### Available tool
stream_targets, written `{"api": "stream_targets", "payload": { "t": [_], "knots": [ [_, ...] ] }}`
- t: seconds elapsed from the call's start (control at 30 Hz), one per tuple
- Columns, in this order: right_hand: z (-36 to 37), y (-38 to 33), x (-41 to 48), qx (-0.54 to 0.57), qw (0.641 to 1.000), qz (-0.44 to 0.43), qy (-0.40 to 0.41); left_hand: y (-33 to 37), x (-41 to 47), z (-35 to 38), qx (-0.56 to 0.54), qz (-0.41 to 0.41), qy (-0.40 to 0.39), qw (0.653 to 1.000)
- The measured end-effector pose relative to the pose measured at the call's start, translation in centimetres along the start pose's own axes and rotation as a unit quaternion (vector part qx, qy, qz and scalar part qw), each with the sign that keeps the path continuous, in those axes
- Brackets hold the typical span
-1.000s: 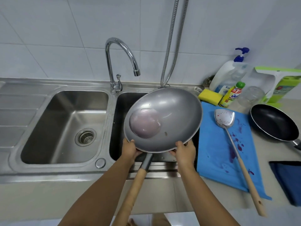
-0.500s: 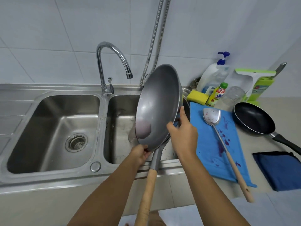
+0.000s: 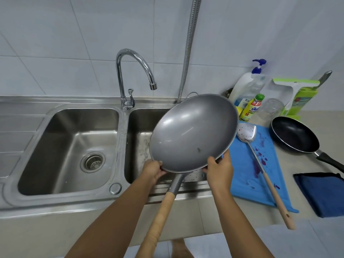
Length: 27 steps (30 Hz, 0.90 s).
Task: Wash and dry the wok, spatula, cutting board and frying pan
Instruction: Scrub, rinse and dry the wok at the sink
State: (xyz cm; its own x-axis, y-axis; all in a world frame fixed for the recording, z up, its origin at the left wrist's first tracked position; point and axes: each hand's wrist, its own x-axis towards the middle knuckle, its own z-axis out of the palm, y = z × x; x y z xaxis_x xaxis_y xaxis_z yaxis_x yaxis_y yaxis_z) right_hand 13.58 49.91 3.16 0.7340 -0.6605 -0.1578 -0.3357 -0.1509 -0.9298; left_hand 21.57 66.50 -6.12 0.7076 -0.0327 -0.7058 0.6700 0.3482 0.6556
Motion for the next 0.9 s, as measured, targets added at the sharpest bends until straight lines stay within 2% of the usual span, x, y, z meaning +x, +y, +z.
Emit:
{"api": "stream_targets", "payload": {
  "t": [0.1, 0.23, 0.4, 0.5, 0.57, 0.7, 0.8, 0.9],
  "knots": [
    [0.7, 1.8, -1.0, 0.120, 0.990, 0.070, -0.022, 0.8, 0.1, -1.8, 0.042, 0.040, 0.025, 0.998],
    [2.5, 3.2, -0.8, 0.200, 0.969, 0.134, -0.050, 2.0, -0.5, -3.9, 0.092, 0.081, 0.059, 0.991],
    [4.9, 3.8, 0.5, 0.239, 0.951, 0.185, -0.071, 5.3, 0.0, -6.0, 0.180, 0.089, 0.041, 0.979],
    [5.6, 4.0, 1.4, 0.241, 0.950, 0.188, -0.071, 8.1, 0.4, -6.3, 0.250, 0.107, 0.071, 0.960],
    [5.7, 4.1, 2.2, 0.234, 0.952, 0.183, -0.070, 10.3, 1.2, -6.5, 0.326, 0.159, 0.113, 0.925],
    [5.1, 4.1, 4.3, 0.213, 0.961, 0.161, -0.076, 14.8, 3.1, -5.0, 0.480, 0.276, 0.151, 0.819],
    [4.6, 4.5, 5.7, 0.186, 0.965, 0.162, -0.085, 17.9, 4.7, -3.2, 0.567, 0.376, 0.155, 0.717],
    [4.6, 4.3, 6.6, 0.176, 0.966, 0.163, -0.100, 20.4, 6.5, -1.6, 0.643, 0.403, 0.166, 0.630]
  ]
}}
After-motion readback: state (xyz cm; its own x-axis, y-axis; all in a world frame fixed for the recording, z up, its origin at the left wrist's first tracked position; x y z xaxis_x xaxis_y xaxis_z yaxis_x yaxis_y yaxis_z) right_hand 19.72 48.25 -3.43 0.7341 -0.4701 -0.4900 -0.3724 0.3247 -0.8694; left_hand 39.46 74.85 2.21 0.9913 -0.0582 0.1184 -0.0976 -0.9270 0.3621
